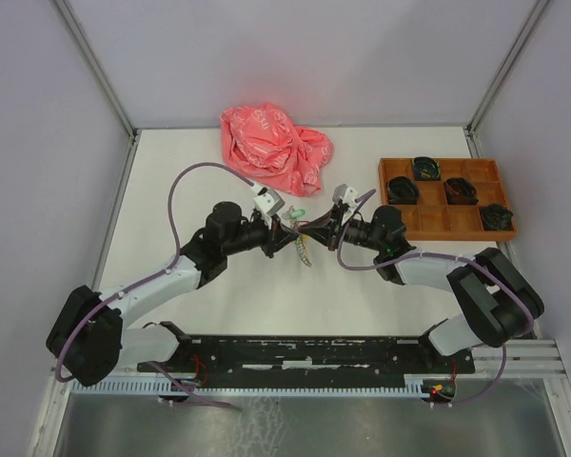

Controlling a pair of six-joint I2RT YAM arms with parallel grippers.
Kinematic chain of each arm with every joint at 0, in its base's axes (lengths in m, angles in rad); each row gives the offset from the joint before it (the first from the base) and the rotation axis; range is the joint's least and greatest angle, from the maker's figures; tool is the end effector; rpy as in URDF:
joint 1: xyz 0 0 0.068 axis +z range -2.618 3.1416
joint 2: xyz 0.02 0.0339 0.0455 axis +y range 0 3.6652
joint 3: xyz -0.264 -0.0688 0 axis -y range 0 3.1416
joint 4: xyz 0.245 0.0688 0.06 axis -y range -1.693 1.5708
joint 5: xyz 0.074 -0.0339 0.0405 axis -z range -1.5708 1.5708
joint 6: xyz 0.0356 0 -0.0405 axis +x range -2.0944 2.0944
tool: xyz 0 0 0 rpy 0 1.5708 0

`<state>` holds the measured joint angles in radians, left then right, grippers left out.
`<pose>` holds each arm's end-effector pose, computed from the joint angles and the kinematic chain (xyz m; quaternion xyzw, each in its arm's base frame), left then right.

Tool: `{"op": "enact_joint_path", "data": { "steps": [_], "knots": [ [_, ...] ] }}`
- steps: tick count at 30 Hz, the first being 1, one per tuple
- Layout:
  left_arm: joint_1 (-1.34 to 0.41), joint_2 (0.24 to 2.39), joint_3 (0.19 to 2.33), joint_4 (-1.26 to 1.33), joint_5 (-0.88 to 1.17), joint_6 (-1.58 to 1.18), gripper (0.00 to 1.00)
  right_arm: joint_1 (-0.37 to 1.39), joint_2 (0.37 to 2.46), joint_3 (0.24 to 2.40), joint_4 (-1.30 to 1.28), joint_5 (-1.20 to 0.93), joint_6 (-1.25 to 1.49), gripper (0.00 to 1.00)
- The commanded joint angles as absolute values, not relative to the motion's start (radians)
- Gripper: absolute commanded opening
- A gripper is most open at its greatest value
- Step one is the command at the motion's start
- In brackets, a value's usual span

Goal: Put the keys on the keyring

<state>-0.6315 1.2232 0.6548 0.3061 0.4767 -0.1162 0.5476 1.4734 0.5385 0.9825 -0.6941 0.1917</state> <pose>0.2090 -0.1731 0.2530 0.3354 0.7090 -0.3904 0.4821 0.2352 0.1701 0.2196 -0.3571 0.5951 0.4647 0.5498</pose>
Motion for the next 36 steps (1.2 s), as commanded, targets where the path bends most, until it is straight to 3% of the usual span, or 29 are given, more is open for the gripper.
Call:
{"op": "enact_joint_path", "data": {
  "steps": [1,12,16,23,30,36],
  "knots": [
    [-0.726,1.197,0.614,0.262,0.346,0.059,0.06,0.548,1.519,0.512,1.118,-0.681,0.244,0.01],
    [-0.904,1.299,0.56,0.273,0.091,0.123,0.1,0.551,1.699,0.456,1.27,-0.706,0.264,0.01],
    [-0.927,1.285,0.535,0.265,0.037,0.127,0.17,0.55,1.728,0.452,1.3,-0.712,0.274,0.01],
    [-0.928,1.185,0.501,0.254,0.07,0.084,0.43,0.551,1.759,0.458,1.333,-0.723,0.271,0.02],
    [-0.885,1.066,0.468,0.254,0.058,0.037,0.5,0.55,1.77,0.459,1.336,-0.764,0.243,0.02],
    [-0.703,1.094,0.457,0.4,0.264,-0.06,0.5,0.55,1.777,0.458,1.34,-0.781,0.229,0.02]
  ]
}}
